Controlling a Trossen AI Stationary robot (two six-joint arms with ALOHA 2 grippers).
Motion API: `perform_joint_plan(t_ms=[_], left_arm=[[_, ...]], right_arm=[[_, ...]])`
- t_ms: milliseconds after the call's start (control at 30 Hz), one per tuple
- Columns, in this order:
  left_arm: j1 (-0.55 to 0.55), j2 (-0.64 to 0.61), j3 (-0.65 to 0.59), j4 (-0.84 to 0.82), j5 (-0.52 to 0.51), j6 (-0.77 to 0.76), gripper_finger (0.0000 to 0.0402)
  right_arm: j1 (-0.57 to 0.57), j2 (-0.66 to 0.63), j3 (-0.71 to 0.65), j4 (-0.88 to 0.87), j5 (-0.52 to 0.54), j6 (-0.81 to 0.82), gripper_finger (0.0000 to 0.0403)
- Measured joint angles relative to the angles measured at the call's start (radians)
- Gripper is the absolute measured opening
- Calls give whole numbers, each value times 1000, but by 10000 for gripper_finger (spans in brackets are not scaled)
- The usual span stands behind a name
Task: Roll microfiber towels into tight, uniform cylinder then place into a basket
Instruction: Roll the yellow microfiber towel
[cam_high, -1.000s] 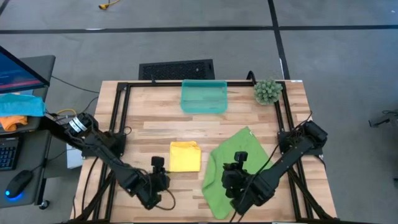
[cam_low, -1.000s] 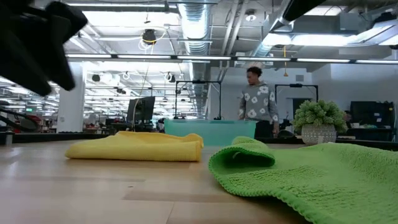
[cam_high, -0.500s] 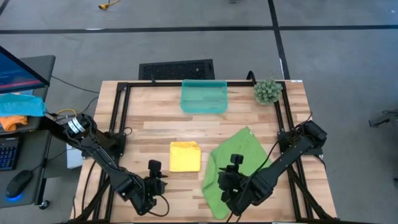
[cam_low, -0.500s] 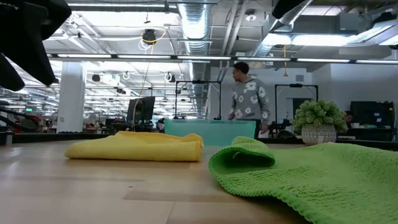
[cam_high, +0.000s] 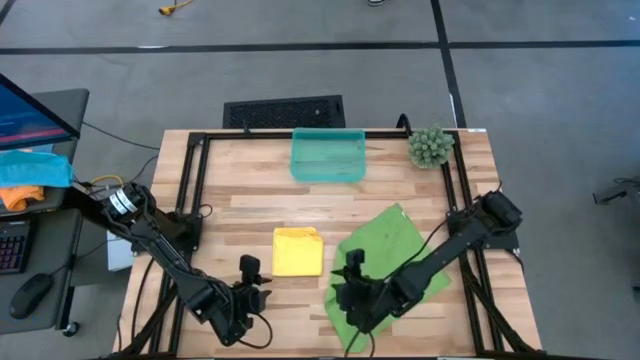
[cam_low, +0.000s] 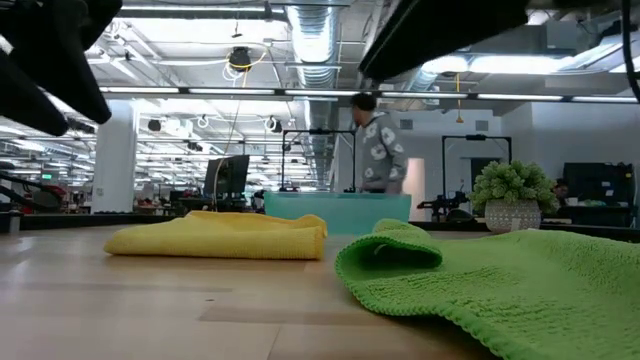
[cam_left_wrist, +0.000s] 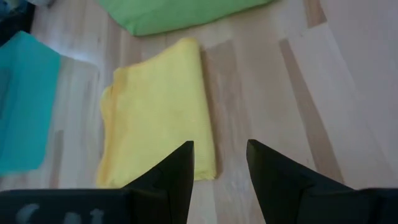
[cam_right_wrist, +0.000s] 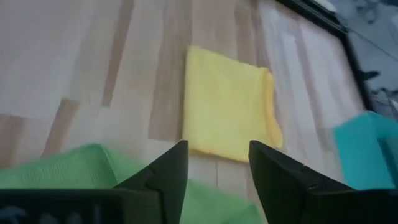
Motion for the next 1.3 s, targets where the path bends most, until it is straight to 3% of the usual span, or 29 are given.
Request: perform_joint_plan(t_ms=[233,700,967,1300], left_arm=[[2,1,-54,79,-10,-3,141],[16,1,-138,211,-25,12,141],[54,1,-138,222,90,27,143],[99,1,-138,235,104,16,196]], right_arm=[[-43,0,-60,145,-93,-64,192],[-84,0,-63,161,-138,-68,193],[-96,0,-63,189,-192,-68,190],[-133,103,-66,215,-229,-186,188]])
